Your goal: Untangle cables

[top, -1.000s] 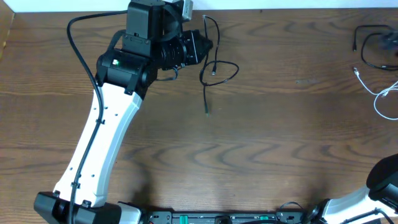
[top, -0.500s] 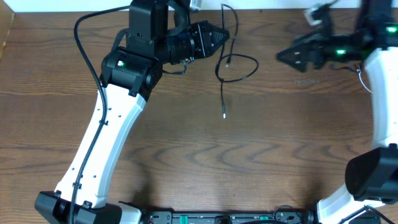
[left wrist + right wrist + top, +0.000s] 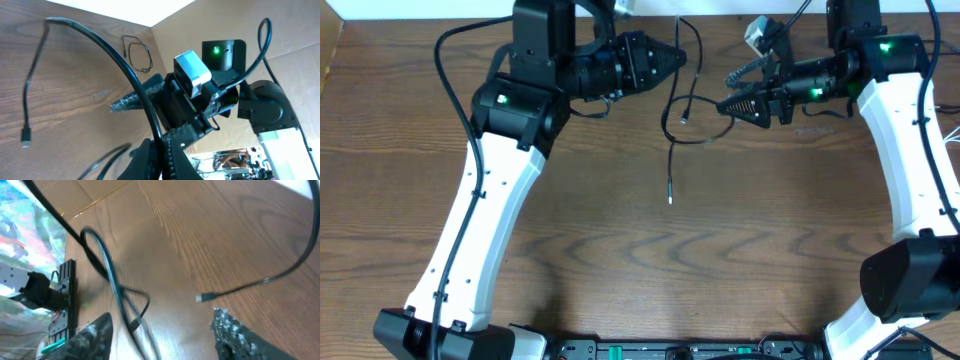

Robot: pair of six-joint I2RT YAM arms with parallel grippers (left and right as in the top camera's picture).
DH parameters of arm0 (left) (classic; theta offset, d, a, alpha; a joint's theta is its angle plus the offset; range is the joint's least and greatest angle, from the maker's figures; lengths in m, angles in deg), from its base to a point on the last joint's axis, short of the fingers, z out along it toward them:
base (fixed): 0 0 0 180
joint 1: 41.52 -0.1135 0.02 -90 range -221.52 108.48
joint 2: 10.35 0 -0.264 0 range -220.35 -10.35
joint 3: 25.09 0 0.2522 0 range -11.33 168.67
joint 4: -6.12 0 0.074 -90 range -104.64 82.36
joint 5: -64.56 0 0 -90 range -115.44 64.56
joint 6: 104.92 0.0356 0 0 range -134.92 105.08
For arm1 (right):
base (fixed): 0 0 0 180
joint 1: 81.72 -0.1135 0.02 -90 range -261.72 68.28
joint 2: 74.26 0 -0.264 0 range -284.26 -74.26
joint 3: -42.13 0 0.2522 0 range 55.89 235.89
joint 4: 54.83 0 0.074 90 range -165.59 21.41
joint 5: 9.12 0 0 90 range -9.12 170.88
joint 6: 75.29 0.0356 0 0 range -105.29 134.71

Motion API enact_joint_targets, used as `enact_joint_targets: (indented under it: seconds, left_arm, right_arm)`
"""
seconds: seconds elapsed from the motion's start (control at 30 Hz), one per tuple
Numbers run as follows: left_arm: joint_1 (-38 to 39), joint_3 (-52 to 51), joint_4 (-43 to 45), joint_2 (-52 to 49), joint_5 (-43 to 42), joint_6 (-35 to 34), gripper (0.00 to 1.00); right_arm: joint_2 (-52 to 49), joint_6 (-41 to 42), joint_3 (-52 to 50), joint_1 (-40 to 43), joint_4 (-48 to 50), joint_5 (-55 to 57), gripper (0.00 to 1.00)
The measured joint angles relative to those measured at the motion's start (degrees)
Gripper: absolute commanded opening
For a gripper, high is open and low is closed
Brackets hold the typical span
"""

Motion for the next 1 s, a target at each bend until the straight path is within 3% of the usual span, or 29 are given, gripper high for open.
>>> enact_joint_targets:
  seconds: [0.07, 0.2, 0.63, 1.0]
  left_arm:
    - [-0.2, 0.0, 0.0, 0.0, -0.3, -0.3, 0.07]
    - [-0.2, 0.0, 0.0, 0.0, -1.1, -0.4, 0.07]
    - [-0.2, 0.0, -1.3, 0.0, -0.5, 1.0, 0.07]
    - [0.1, -1.6, -4.1, -1.1, 9.4, 4.8, 0.07]
  right_arm:
    - [0.0, -0.4, -0.7, -0.1, 0.0, 0.0, 0.30]
    - [0.0, -0.8, -4.3, -1.4, 2.3, -0.3, 0.01]
    - [-0.2, 10.0, -7.3, -2.5, 10.3, -4.7, 0.01]
    - [-0.2, 14.3, -7.3, -2.5, 10.0, -13.6, 0.01]
